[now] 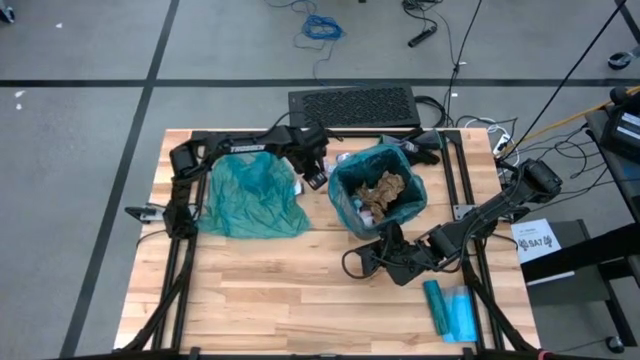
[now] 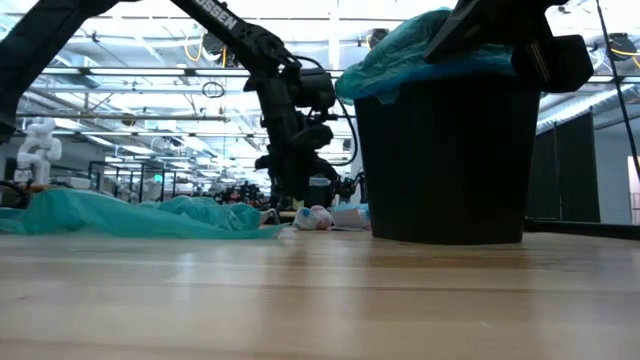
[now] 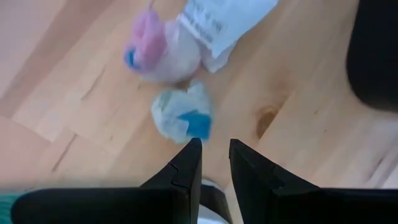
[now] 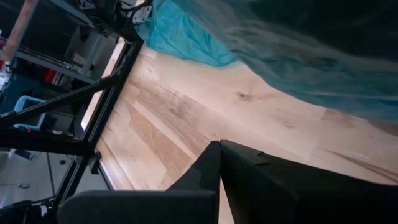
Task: Place trash/remove bag and relplace
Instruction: Put the blue trash bag into the trash bin
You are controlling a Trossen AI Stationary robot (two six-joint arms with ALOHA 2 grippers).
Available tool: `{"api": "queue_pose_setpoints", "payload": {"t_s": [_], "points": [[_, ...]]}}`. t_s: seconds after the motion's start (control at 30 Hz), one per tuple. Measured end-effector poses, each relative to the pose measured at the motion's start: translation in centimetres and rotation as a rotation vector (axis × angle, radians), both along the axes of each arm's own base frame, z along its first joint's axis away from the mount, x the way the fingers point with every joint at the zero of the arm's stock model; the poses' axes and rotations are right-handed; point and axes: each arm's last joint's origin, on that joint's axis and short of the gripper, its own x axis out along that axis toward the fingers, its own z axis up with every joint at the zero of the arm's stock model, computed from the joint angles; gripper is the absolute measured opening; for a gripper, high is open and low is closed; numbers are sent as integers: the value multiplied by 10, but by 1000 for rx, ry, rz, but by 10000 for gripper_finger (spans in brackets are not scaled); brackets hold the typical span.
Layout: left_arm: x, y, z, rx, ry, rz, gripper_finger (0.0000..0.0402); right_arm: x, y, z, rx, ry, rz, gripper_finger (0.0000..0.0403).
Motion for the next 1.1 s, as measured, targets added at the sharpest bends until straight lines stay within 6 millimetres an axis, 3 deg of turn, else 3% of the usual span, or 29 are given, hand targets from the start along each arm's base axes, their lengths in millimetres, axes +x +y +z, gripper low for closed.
{"api": "queue_pose_setpoints", "payload": {"t_s": [0.23, 0.67, 0.9, 1.1], "points": [[5, 2, 16, 24, -31, -36, 85, 0, 0, 0, -5, 2, 3, 0], [7, 9, 19, 181, -9, -52, 168, 0, 0, 0, -8, 5, 5, 0], [11, 12, 8, 178, 5, -40, 169, 0, 0, 0, -9, 7, 5, 0], [12, 12, -14, 83, 65, -11, 169, 0, 0, 0, -3, 3, 3, 0]]}}
